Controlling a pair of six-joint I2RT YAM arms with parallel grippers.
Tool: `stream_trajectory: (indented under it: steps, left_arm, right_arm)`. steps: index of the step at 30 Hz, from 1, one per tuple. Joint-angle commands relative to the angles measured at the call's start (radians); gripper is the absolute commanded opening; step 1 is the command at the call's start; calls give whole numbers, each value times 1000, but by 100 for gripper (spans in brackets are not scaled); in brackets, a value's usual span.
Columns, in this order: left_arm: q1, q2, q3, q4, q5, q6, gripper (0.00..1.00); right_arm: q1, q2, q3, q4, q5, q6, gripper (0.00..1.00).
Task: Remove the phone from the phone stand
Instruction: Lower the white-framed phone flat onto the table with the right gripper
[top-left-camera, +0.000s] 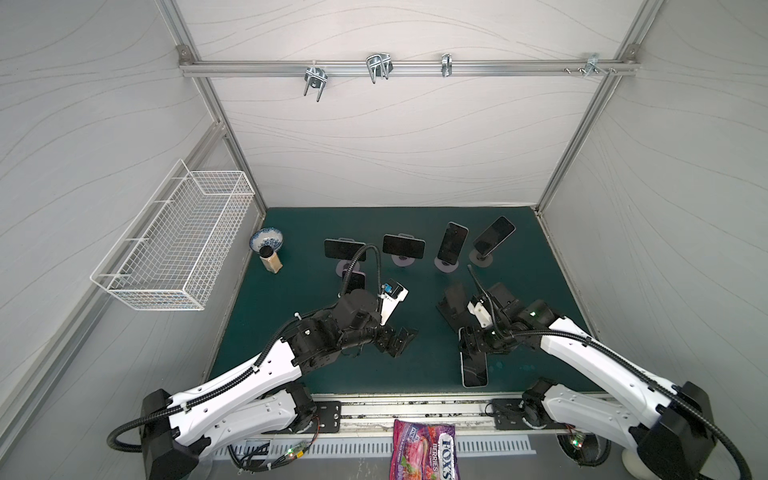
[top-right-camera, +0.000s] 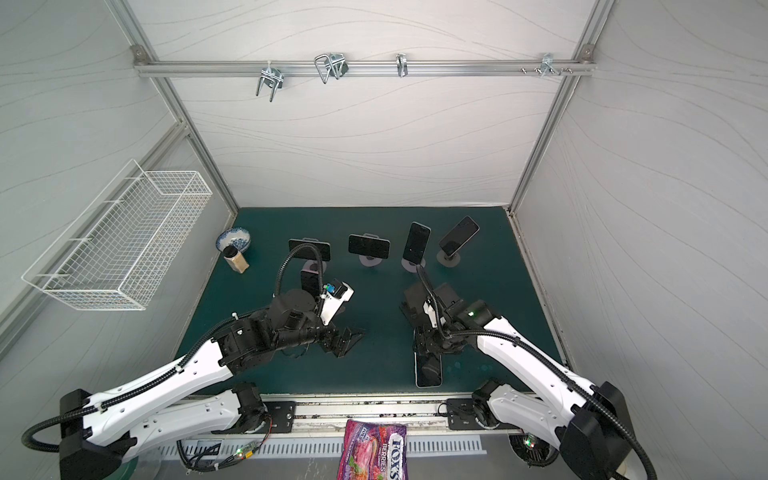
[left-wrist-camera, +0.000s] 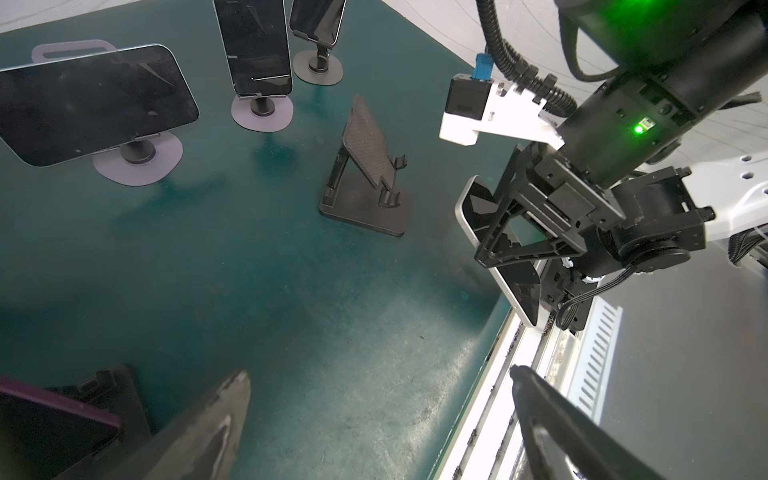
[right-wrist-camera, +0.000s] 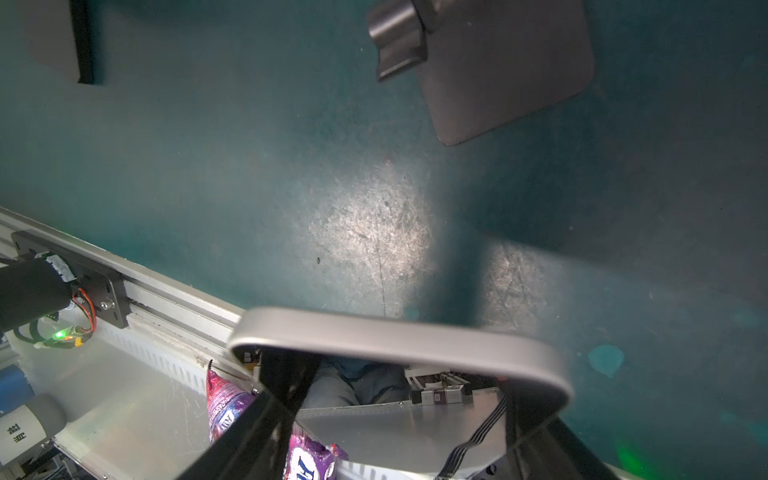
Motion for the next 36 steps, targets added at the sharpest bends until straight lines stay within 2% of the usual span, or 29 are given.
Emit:
stream_trajectory:
  steps: [1,12,27,36]
  left_arm:
    - [-5,-10,9,42,10,-18,99]
    - [-11,30,14,35,70,-43,99]
    - [-19,20,23,-16,17,-84,99]
    - [-19,15,15,-15,10,-83,99]
  right_arm:
    - [-2,17,-10,17,0,27,59]
    - [2,72,-24,39,17,46,59]
    - [4,240,-7,59,-1,3,60]
    - [-4,336,28,43,12,-21,57]
